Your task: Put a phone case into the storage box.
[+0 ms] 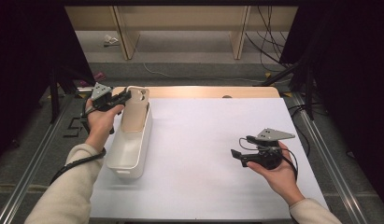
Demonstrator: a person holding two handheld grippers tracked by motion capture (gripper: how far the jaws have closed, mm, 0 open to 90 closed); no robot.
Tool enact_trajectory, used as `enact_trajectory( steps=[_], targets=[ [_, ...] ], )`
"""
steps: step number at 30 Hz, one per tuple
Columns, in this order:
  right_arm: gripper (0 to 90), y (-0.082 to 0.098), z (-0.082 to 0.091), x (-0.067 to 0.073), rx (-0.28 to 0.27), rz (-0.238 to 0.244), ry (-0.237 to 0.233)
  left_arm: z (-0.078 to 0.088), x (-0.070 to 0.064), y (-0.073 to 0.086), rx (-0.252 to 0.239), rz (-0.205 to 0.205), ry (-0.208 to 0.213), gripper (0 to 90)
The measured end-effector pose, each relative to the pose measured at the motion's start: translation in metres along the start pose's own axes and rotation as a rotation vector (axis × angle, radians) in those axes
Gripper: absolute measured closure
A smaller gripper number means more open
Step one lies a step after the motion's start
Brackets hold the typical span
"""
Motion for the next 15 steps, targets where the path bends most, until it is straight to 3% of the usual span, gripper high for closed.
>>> enact_trajectory(
  steps=[15],
  targets=[
    [18.3, 0.0002, -0.0003, -0.0003, 0.001, -0.002, 0.001, -0.0052, 0.0024, 0.0053, 0.011, 0.009, -0.002, 81.6]
  ],
)
Point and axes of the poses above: each handheld gripper's, and its own axes: z roughly backward along the jaws, y roughly out of its underside, x roughly to its left, the point moved 1 cm from there along -z, roughly forward along the jaws
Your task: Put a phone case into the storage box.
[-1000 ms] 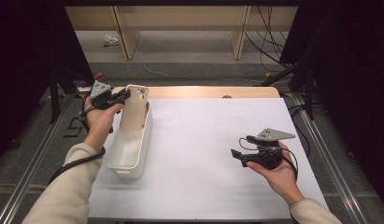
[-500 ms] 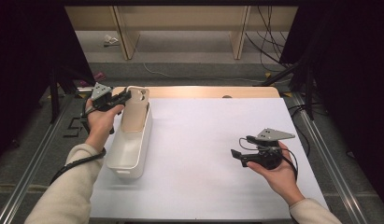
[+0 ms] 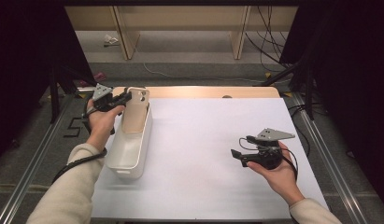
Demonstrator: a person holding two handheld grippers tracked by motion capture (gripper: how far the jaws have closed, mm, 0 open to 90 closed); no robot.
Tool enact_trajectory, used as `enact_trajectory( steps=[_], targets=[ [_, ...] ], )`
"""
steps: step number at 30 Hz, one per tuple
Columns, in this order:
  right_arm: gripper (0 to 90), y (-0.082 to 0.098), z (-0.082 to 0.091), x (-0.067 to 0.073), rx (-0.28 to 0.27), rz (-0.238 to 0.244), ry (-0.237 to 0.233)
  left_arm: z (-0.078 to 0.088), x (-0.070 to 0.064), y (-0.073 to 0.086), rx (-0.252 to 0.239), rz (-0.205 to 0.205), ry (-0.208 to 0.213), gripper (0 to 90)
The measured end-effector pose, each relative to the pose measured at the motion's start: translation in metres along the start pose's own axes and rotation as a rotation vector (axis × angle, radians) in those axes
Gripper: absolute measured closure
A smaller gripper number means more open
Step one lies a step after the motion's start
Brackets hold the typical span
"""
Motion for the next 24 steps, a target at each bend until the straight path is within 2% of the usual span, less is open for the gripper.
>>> enact_trajectory(
  steps=[24],
  targets=[
    [18.3, -0.0002, 0.0003, 0.0000, -0.003, -0.001, -0.002, -0.0033, 0.0024, 0.0024, 0.011, 0.005, 0.000, 81.5]
  ],
)
Point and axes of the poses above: each handheld gripper's, and its own axes: z roughly backward along the jaws, y roughly out of its underside, x roughly to its left, the point moved 1 cm from there along -z, roughly forward along the jaws
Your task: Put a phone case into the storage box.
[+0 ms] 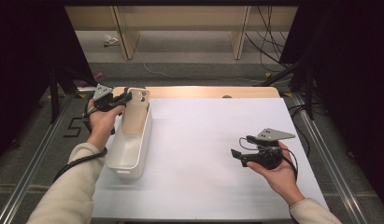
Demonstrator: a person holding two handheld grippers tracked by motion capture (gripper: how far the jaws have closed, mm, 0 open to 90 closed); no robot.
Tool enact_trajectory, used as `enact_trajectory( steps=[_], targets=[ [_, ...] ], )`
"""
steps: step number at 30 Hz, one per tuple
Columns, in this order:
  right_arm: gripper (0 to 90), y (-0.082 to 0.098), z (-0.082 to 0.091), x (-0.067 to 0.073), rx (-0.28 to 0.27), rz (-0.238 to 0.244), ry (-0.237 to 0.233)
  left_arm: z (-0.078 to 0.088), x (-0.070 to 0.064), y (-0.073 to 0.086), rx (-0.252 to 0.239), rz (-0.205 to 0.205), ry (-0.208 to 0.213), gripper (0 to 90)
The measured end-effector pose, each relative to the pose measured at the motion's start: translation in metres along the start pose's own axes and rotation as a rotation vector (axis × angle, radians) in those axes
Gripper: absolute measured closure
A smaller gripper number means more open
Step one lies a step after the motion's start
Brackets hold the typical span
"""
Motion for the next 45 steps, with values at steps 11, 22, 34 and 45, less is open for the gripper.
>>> enact_trajectory(
  steps=[11, 22, 34, 45],
  targets=[
    [18.2, 0.0001, -0.0003, -0.0003, 0.000, -0.002, 0.000, -0.0022, 0.0019, 0.0017, 0.004, 0.007, -0.001, 81.5],
    [18.2, 0.0002, -0.0003, -0.0004, 0.000, -0.001, 0.000, -0.0036, 0.0034, 0.0035, 0.007, 0.017, -0.004, 81.4],
    [18.2, 0.0002, -0.0002, -0.0006, 0.001, -0.002, 0.001, -0.0049, 0.0053, 0.0045, 0.012, 0.023, -0.005, 81.2],
    [18.2, 0.0003, -0.0002, -0.0006, 0.002, -0.001, 0.001, -0.0067, 0.0075, 0.0083, 0.029, 0.024, -0.010, 80.7]
  ],
)
Point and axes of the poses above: each handheld gripper's, and its own axes: z roughly backward along the jaws, y roughly out of its underside, x roughly to its left, the point moved 1 cm from there along -z, roughly forward along the jaws
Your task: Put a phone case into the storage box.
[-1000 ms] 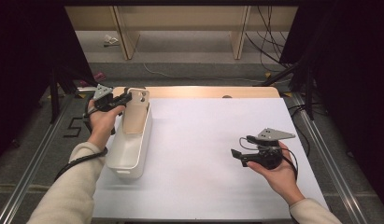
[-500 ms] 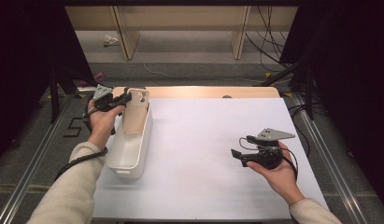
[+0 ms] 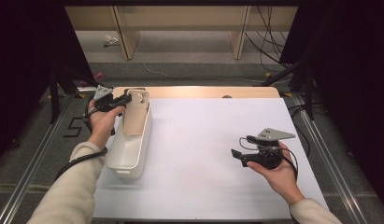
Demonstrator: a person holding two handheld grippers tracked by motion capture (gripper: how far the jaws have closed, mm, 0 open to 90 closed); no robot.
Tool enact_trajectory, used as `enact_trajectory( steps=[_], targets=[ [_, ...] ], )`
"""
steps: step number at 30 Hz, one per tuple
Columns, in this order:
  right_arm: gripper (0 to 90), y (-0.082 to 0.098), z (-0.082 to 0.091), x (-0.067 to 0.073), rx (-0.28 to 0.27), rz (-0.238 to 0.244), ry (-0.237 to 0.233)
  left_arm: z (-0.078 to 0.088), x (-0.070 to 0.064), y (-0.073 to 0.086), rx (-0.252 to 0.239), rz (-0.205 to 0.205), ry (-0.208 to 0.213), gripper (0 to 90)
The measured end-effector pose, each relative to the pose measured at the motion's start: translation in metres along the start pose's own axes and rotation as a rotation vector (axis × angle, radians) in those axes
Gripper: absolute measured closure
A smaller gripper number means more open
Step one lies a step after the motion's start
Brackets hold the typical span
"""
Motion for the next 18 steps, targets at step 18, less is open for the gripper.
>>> enact_trajectory(
  steps=[18],
  targets=[
    [18.1, -0.0001, -0.0003, -0.0001, 0.000, 0.001, -0.001, -0.0011, 0.0058, 0.0037, 0.033, -0.019, -0.021, 78.6]
  ],
)
Point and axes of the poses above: each handheld gripper's, and its own axes: z roughly backward along the jaws, y roughly out of its underside, x roughly to its left, the point moved 1 cm from there along -z, roughly forward along the jaws
